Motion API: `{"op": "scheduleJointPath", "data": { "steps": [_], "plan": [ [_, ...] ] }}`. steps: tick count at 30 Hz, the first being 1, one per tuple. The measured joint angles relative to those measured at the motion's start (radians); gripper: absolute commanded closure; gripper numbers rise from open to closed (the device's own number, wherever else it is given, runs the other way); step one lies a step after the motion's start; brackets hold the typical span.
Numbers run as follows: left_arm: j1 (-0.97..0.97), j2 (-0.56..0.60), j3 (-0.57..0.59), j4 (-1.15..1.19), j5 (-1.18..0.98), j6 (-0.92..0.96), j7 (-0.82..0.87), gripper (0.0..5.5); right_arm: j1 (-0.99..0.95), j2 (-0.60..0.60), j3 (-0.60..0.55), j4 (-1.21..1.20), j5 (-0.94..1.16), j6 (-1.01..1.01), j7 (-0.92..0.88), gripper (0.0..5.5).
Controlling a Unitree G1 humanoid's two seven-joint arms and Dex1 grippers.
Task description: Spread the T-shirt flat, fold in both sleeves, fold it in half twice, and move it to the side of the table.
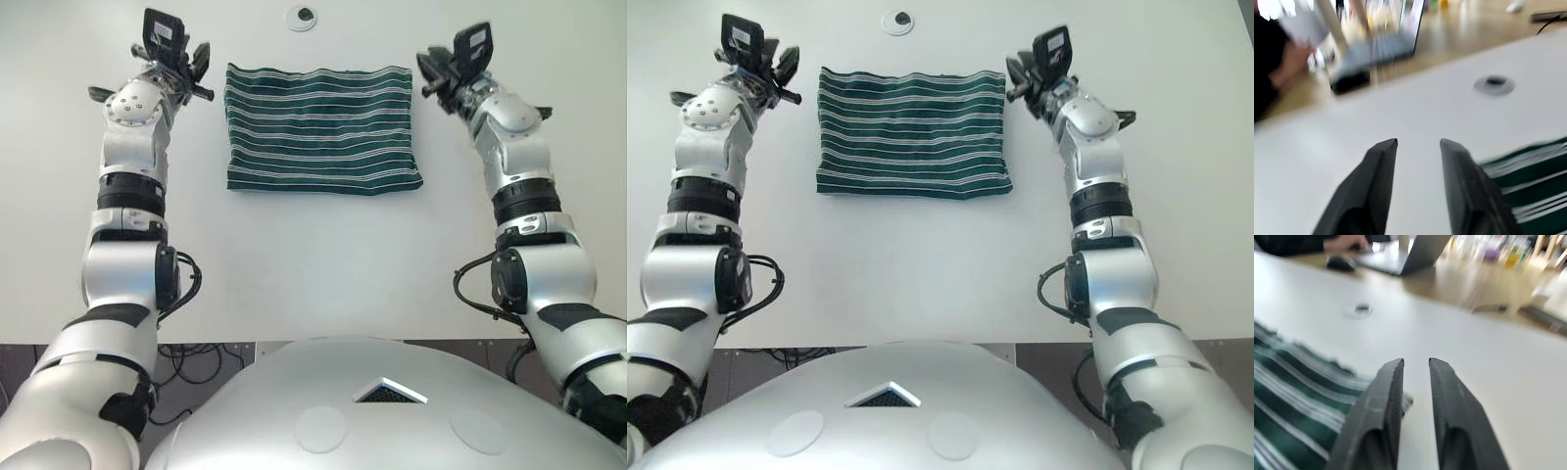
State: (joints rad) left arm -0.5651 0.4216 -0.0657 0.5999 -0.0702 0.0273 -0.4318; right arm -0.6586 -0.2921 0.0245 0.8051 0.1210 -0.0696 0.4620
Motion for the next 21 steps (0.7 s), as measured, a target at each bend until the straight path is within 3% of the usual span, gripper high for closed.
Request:
{"op": "scheduleJointPath", "data": {
  "steps": [2,5,9,15,21],
  "plan": [
    [0.108,0.000,-0.113,-0.218,0.032,0.043,-0.103,4.93,-0.015,0.003,0.039,0.011,-0.045,-0.033,0.041,5.50],
    [0.211,0.021,-0.223,-0.421,0.052,0.146,-0.220,5.38,-0.028,0.009,0.123,0.069,-0.129,-0.050,0.107,5.50],
    [0.265,0.085,-0.291,-0.567,0.049,0.261,-0.359,5.47,-0.046,0.012,0.232,0.180,-0.251,-0.059,0.146,5.50],
    [0.248,0.157,-0.343,-0.491,0.139,0.269,-0.403,5.47,-0.087,-0.025,0.378,0.174,-0.405,-0.122,0.232,5.50],
    [0.135,0.194,-0.334,-0.270,0.220,0.125,-0.383,5.47,0.145,-0.264,0.474,-0.366,-0.354,-0.114,0.596,5.50]
  ]
}}
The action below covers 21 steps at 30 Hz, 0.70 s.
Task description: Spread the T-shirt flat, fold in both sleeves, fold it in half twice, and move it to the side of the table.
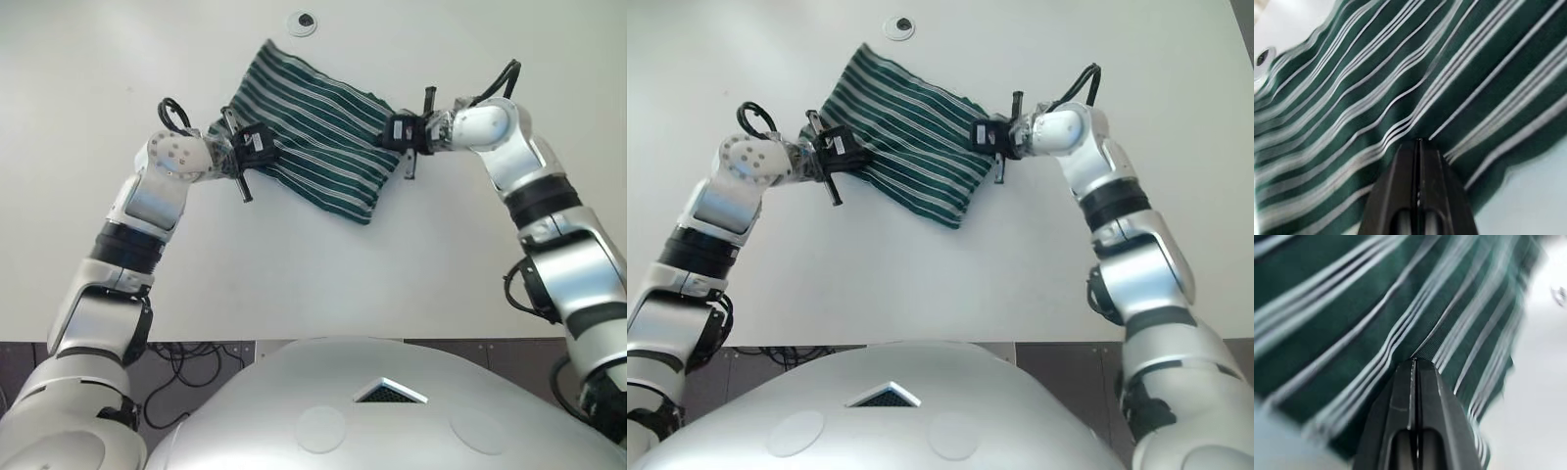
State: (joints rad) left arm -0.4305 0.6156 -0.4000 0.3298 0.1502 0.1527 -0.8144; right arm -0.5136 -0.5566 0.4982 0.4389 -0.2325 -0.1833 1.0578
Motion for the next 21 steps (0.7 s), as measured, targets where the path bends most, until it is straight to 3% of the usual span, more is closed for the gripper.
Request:
{"op": "scheduleJointPath", "data": {
  "steps": [3,7,12,16,21],
  "plan": [
    [-0.116,-0.044,-0.021,0.199,0.081,-0.072,0.067,5.47,0.118,0.002,0.011,-0.242,0.123,0.183,0.104,5.50],
    [-0.241,-0.185,-0.036,0.407,0.137,-0.155,0.185,5.47,0.146,0.085,0.016,-0.324,0.186,0.365,0.104,5.50],
    [-0.210,-0.183,0.030,0.407,0.098,-0.231,0.199,5.50,0.175,0.116,-0.101,-0.352,0.273,0.505,0.008,5.30],
    [-0.059,-0.077,0.132,0.203,0.027,-0.294,0.181,5.19,0.185,0.101,-0.261,-0.394,0.360,0.576,-0.048,4.64],
    [0.349,0.189,0.228,-0.130,0.064,-0.463,0.158,4.37,0.413,-0.131,-0.340,-0.548,0.343,0.359,0.029,3.74]
  ]
}}
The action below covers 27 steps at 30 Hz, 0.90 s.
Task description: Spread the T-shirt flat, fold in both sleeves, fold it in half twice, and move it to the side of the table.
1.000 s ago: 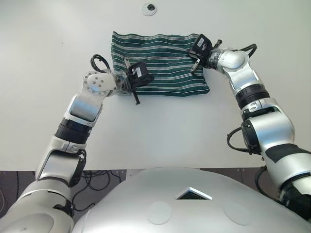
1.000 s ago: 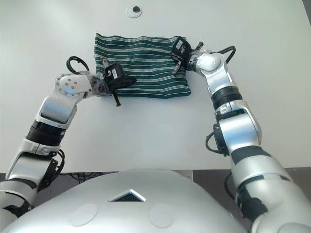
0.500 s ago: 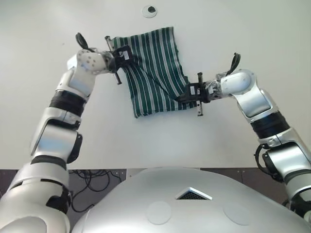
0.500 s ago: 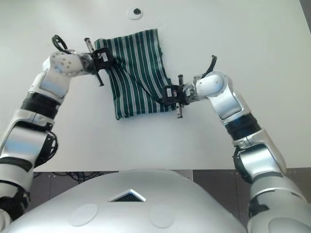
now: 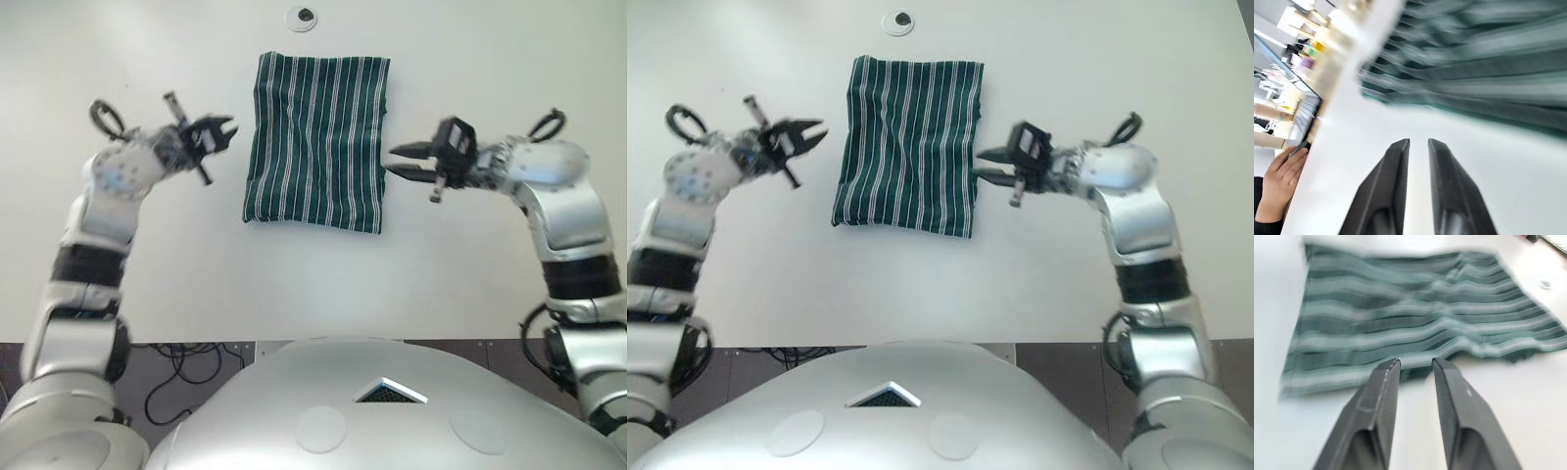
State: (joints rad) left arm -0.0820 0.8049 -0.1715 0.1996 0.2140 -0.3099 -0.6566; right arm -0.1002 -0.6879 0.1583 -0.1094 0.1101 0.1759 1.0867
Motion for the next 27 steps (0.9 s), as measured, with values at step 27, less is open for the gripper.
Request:
{"op": "scheduleJointPath", "data": {
  "steps": [27],
  "plan": [
    [0.107,0.019,-0.146,-0.224,0.059,-0.125,-0.117,5.47,0.018,0.043,0.253,0.210,-0.491,-0.701,-0.408,5.24]
  ]
}}
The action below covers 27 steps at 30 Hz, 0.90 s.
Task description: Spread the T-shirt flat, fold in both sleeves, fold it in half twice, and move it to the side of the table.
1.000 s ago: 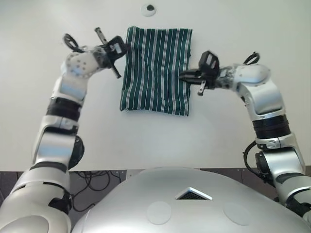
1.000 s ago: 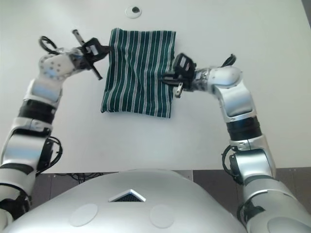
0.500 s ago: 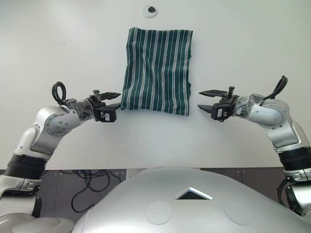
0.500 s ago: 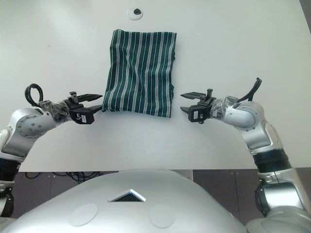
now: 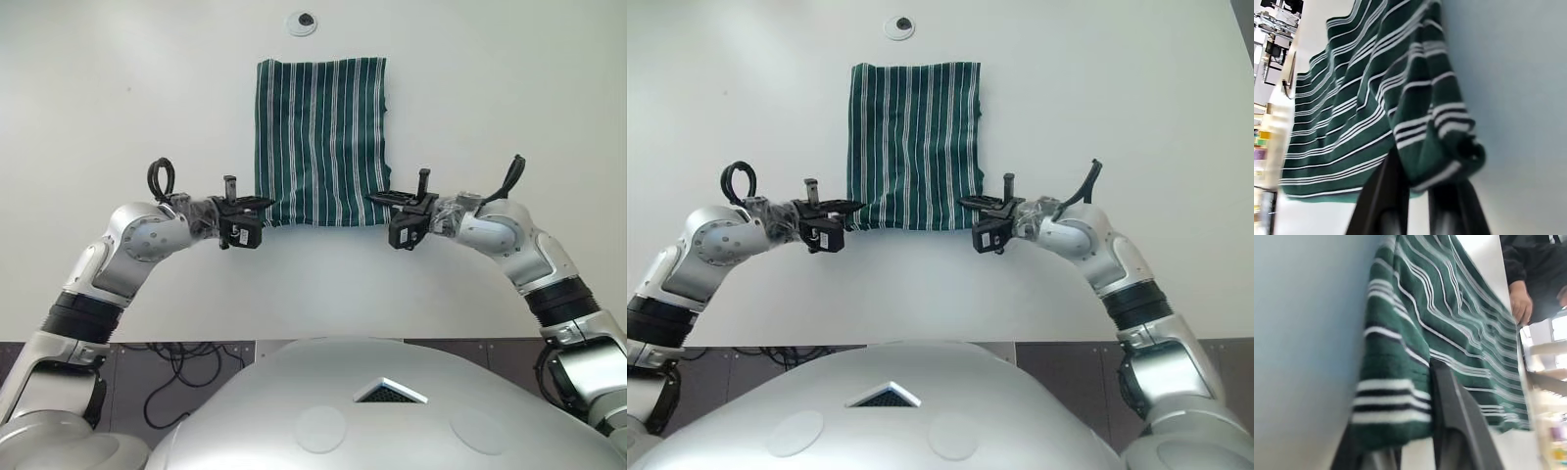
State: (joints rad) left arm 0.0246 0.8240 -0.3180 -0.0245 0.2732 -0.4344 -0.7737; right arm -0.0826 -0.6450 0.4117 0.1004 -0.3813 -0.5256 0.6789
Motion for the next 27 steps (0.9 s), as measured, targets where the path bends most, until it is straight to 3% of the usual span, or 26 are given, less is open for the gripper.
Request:
{"op": "scheduleJointPath", "data": {
  "steps": [6,12,17,26,27],
  "plan": [
    [0.071,0.082,0.045,-0.168,-0.246,0.213,-0.204,5.50,0.125,-0.134,0.001,-0.269,0.358,0.268,0.329,5.47],
    [0.011,0.073,0.123,-0.222,-0.446,0.498,-0.258,5.50,0.061,-0.094,-0.085,-0.336,0.587,0.603,0.340,5.47],
    [-0.246,-0.091,0.174,-0.118,-0.609,0.798,-0.197,5.50,-0.130,-0.001,-0.182,-0.230,0.700,0.849,0.282,5.47],
    [-0.528,-0.292,0.122,0.267,-0.480,0.892,-0.029,5.50,-0.363,0.173,-0.203,0.044,0.701,0.980,0.196,5.47],
    [-0.539,-0.300,0.121,0.294,-0.469,0.892,-0.022,5.17,-0.378,0.181,-0.204,0.073,0.696,0.988,0.187,5.47]
  ]
}}
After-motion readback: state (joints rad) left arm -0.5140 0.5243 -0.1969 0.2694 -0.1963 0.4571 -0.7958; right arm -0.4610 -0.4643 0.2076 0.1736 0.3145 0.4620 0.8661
